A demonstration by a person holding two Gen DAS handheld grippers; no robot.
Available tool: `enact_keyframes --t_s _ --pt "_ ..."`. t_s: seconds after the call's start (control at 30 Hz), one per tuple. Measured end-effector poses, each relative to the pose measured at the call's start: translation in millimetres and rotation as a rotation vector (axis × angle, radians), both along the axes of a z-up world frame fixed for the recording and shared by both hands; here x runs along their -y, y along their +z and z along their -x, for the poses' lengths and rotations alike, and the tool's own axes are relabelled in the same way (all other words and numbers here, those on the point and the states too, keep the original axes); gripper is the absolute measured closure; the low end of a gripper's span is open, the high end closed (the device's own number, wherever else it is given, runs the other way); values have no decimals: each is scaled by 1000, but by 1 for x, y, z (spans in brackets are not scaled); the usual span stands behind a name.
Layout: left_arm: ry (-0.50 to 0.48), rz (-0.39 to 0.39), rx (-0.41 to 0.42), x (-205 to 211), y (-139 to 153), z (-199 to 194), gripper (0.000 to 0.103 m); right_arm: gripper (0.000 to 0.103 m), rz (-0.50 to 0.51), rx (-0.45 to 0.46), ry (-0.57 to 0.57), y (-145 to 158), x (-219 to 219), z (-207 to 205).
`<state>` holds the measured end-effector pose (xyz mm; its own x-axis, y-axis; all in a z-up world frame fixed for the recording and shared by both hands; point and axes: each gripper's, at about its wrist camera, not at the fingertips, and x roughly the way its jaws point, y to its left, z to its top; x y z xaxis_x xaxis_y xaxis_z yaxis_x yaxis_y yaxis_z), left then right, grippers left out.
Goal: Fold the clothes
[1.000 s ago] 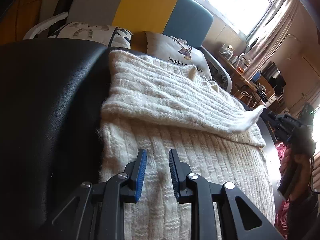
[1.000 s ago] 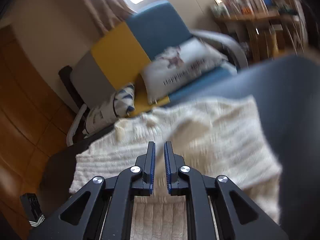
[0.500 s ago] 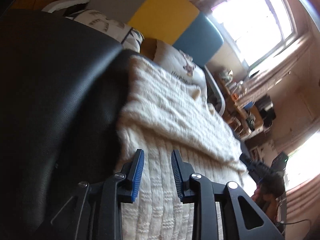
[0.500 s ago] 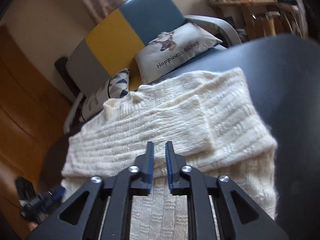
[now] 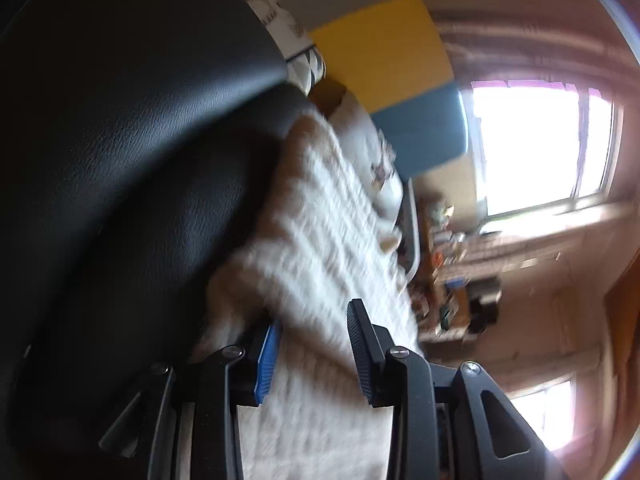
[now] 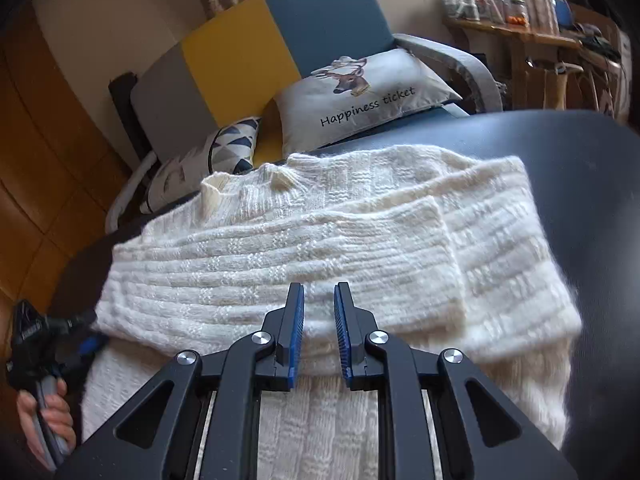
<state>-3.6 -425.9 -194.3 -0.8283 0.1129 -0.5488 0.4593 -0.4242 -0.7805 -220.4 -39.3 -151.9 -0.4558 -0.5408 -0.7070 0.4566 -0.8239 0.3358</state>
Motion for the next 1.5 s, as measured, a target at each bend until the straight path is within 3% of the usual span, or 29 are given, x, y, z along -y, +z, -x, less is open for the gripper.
enact_keyframes --t_s 0.13,0.23,0.3,0.43,0.5,0.6,0.77,0.87,0.97,1.1,1.23,1.37,1.5 --pt "72 86 12 4 3 6 89 86 -47 -3 -4 -9 2 4" --pt "61 204 85 -11 -1 3 95 87 -60 -17 -6 -13 1 2" --pt "44 241 92 -19 -2 2 95 87 -68 -20 -5 -13 1 4" --pt "14 235 104 -17 3 4 93 88 -113 -26 4 -8 8 8" --pt "3 259 98 -18 9 -1 91 86 -146 -60 11 3 13 5" --pt "-4 284 107 -26 11 -14 90 83 -111 -124 83 22 25 -3" --pt "10 348 111 -34 29 -28 89 83 -219 -72 122 -1 47 16" --pt "4 394 44 -33 55 -22 83 83 -183 -42 133 -3 40 26" --pt "-57 437 27 -29 72 17 82 83 -185 -62 166 10 40 25" --pt "-145 501 102 -29 66 70 82 83 -219 -98 268 17 54 25" --pt "-182 543 267 -22 30 99 84 83 -300 -91 261 0 67 42" --pt "-177 507 207 -21 35 86 84 83 -267 -70 216 -2 64 50" --pt "-186 527 130 -26 52 83 84 80 -303 -107 287 11 73 41"
